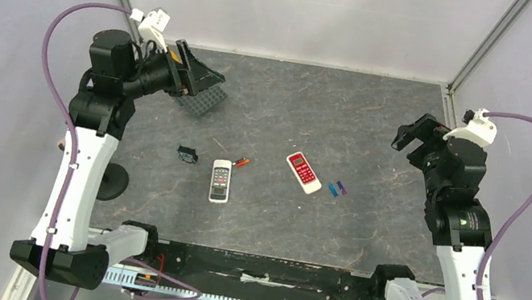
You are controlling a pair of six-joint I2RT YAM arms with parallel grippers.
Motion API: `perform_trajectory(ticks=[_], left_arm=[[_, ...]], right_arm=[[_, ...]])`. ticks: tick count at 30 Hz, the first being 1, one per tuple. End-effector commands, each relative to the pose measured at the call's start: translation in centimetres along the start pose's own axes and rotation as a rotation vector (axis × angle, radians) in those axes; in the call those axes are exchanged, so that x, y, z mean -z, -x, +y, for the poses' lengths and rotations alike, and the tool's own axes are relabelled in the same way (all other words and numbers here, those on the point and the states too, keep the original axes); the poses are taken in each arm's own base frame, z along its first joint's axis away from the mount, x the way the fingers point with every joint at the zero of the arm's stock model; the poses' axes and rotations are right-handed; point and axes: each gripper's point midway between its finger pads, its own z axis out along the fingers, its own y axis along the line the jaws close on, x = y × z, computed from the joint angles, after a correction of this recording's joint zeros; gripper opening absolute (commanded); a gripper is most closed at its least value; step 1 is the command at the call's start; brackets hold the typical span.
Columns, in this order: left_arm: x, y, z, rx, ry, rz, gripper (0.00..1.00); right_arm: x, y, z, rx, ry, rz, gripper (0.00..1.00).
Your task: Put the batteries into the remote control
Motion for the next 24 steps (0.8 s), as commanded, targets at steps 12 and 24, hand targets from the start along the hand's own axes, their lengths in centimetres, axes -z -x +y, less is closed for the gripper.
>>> perform_trajectory(ticks=[12, 24], left_arm=[[-1.3, -2.6, 2.2, 0.106, 0.024, 0.065, 0.83], [-3.0, -12.1, 3.3, 0.014, 0.206, 0.26, 0.8]], right_arm=[[0.7, -4.3, 1.4, 0.085, 0.162, 0.122, 0.94], [0.3, -13.3, 3.3, -0.027, 0.348, 0.333, 0.9]])
